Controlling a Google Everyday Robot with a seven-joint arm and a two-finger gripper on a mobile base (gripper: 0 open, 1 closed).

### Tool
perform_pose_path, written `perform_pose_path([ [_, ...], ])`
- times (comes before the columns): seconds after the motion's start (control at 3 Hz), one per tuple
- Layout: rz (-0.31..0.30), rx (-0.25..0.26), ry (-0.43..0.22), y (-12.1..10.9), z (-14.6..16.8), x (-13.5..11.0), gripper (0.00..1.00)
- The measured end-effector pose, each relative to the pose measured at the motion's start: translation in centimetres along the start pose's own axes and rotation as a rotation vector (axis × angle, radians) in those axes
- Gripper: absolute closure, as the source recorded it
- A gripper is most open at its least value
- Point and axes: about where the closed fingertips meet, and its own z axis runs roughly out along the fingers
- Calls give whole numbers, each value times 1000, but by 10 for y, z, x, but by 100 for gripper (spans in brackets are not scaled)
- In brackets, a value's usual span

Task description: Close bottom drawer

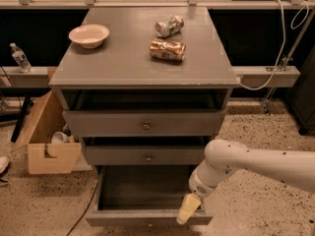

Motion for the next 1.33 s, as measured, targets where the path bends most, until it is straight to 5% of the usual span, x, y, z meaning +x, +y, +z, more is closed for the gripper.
perform_pose_path([
  [0.67,-56,-61,-33,-34,81,19,0],
  [1.33,-58,-152,-87,-58,139,42,43],
])
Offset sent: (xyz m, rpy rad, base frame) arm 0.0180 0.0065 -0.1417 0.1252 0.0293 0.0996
